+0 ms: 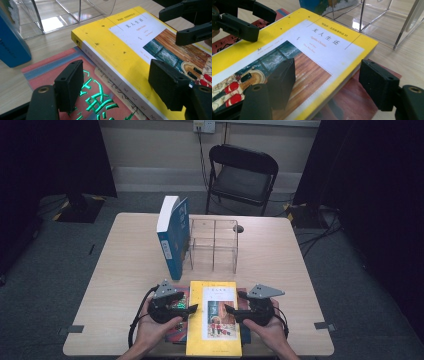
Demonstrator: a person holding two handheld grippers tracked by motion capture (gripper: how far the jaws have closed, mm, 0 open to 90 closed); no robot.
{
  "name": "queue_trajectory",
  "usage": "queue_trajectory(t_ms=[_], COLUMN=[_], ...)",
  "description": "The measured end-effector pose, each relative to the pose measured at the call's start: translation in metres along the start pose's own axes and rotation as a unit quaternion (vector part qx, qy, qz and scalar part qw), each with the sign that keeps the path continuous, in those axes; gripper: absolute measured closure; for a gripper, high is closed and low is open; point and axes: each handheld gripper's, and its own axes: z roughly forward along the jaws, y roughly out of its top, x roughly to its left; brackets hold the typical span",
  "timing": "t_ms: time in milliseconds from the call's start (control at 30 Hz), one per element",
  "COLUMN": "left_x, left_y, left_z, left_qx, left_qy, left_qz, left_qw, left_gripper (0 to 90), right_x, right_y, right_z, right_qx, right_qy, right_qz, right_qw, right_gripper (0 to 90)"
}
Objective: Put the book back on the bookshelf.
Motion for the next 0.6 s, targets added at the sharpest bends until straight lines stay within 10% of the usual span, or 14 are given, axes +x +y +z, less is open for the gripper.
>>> queue_trajectory(t_ms=[600], left_x=[-0.0062], left_y=[0.0032], left_z=[0.0058], left_qx=[0.010], left_qy=[0.001], left_qz=[0.005], left_qw=[0.9999], left_gripper=[22.6], right_x=[-0.0002], right_y=[0.0001], right_z=[0.0082], right_qx=[0.000], right_qy=[-0.001], right_qz=[0.083], right_qw=[0.9966], right_gripper=[26.3])
